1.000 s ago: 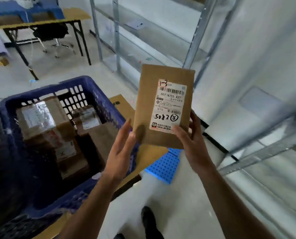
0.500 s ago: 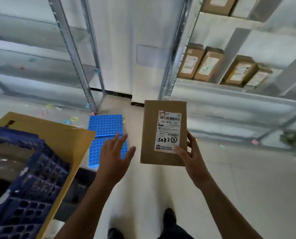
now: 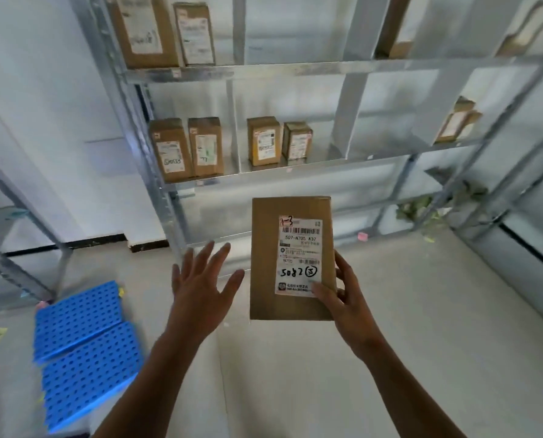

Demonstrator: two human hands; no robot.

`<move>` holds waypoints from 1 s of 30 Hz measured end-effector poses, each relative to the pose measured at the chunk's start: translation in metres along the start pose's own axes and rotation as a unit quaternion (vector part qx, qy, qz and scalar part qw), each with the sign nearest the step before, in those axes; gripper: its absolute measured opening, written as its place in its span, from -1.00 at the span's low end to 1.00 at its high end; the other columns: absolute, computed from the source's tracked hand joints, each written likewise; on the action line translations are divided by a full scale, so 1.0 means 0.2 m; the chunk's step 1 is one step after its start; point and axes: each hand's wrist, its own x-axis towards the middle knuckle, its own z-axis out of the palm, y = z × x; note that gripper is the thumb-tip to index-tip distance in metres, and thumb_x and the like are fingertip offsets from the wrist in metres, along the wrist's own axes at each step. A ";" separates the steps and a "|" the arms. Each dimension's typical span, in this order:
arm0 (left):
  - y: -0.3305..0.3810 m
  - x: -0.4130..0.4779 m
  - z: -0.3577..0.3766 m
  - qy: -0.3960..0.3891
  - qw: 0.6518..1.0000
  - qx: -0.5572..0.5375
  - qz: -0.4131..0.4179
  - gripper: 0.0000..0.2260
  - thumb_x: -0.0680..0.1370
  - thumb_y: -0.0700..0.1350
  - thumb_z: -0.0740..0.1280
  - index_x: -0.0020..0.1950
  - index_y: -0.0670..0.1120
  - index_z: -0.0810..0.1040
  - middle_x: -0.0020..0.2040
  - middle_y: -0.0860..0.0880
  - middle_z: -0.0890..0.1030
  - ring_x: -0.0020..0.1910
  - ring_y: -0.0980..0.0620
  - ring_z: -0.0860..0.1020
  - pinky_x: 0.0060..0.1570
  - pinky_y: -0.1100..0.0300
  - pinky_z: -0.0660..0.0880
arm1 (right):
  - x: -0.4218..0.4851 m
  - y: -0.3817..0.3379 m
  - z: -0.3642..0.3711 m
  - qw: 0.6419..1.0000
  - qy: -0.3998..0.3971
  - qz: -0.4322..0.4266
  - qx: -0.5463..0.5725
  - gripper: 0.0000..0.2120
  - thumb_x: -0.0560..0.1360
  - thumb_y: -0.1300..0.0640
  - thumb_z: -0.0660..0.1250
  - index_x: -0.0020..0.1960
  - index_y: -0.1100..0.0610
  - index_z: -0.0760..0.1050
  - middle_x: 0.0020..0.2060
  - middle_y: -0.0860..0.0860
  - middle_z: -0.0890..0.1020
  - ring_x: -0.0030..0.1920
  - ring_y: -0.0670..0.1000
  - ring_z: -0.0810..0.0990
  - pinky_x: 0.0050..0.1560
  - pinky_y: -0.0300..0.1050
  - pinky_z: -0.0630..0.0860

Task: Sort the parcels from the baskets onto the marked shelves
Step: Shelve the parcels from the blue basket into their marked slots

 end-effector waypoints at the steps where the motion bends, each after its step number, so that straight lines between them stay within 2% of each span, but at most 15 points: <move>1: 0.10 0.06 0.02 -0.001 1.000 0.008 0.017 -0.28 0.51 0.44 -0.08 0.62 0.20 0.19 0.67 0.03 0.11 0.66 -0.12 -0.06 0.60 -0.24 -0.08 | 0.04 -0.03 -0.09 1.000 0.010 -0.006 -0.003 -0.21 0.38 -0.32 0.52 0.52 -0.41 0.25 0.42 -0.04 0.48 0.33 0.08 0.61 0.15 0.16 0.68; 7: 0.54 0.43 0.13 0.010 0.995 0.033 0.091 -0.28 0.51 0.42 -0.11 0.63 0.18 0.19 0.68 0.02 0.08 0.66 -0.13 -0.07 0.60 -0.22 -0.10 | 0.24 -0.14 -0.52 0.998 0.059 -0.025 0.002 -0.18 0.36 -0.36 0.49 0.53 -0.40 0.22 0.45 -0.04 0.45 0.38 0.10 0.56 0.23 0.23 0.64; 13: 0.81 0.85 0.28 0.026 0.988 0.039 0.146 -0.31 0.54 0.45 -0.03 0.62 0.19 0.22 0.67 0.04 0.15 0.66 -0.14 -0.01 0.59 -0.23 -0.08 | 0.55 -0.20 -0.79 0.992 0.110 -0.053 0.044 -0.21 0.38 -0.22 0.54 0.53 -0.34 0.29 0.41 0.03 0.53 0.32 0.12 0.63 0.17 0.17 0.67; 17: 1.00 1.20 0.36 0.043 0.979 0.037 0.197 -0.27 0.52 0.50 -0.07 0.62 0.19 0.22 0.66 0.01 0.18 0.66 -0.17 0.03 0.55 -0.19 -0.11 | 0.82 -0.30 -0.96 0.985 0.150 -0.077 0.034 -0.23 0.36 -0.26 0.54 0.50 -0.38 0.31 0.44 0.02 0.51 0.32 0.10 0.63 0.19 0.20 0.66; 19: 1.11 1.38 0.38 0.042 0.975 0.029 0.216 -0.29 0.54 0.49 -0.07 0.62 0.20 0.20 0.67 0.02 0.15 0.66 -0.16 -0.02 0.56 -0.17 -0.14 | 0.96 -0.36 -1.05 0.981 0.169 -0.087 0.023 -0.23 0.37 -0.27 0.53 0.50 -0.39 0.29 0.44 -0.01 0.52 0.32 0.08 0.62 0.19 0.19 0.66; 23: 1.30 1.71 0.40 0.055 0.966 -0.004 0.253 -0.34 0.57 0.46 -0.04 0.62 0.22 0.19 0.67 0.05 0.13 0.67 -0.13 -0.08 0.56 -0.14 -0.20 | 1.22 -0.48 -1.22 0.975 0.190 -0.112 -0.002 -0.27 0.40 -0.28 0.50 0.50 -0.45 0.27 0.37 -0.08 0.59 0.30 0.02 0.64 0.14 0.08 0.69; 25: 1.40 1.85 0.41 0.059 0.960 -0.016 0.275 -0.31 0.54 0.48 -0.04 0.62 0.23 0.18 0.67 0.07 0.12 0.67 -0.12 -0.09 0.53 -0.10 -0.22 | 1.33 -0.53 -1.31 0.973 0.194 -0.123 -0.002 -0.26 0.42 -0.25 0.50 0.52 -0.41 0.25 0.34 -0.07 0.62 0.29 0.02 0.65 0.09 0.01 0.69; 28: 1.56 2.02 0.43 0.056 0.954 -0.021 0.294 -0.31 0.55 0.49 -0.02 0.62 0.24 0.16 0.67 0.08 0.11 0.66 -0.11 -0.11 0.55 -0.15 -0.20 | 1.48 -0.61 -1.44 0.970 0.201 -0.138 0.008 -0.29 0.44 -0.19 0.51 0.51 -0.38 0.29 0.29 -0.06 0.67 0.26 0.02 0.68 0.05 -0.15 0.67; 30: 1.68 2.11 0.46 0.052 0.953 -0.028 0.297 -0.30 0.53 0.48 -0.02 0.62 0.24 0.16 0.67 0.09 0.10 0.67 -0.10 -0.11 0.58 -0.16 -0.18 | 1.56 -0.66 -1.54 0.967 0.208 -0.146 0.010 -0.31 0.44 -0.17 0.51 0.50 -0.38 0.31 0.27 -0.06 0.68 0.24 0.02 0.68 0.05 -0.18 0.66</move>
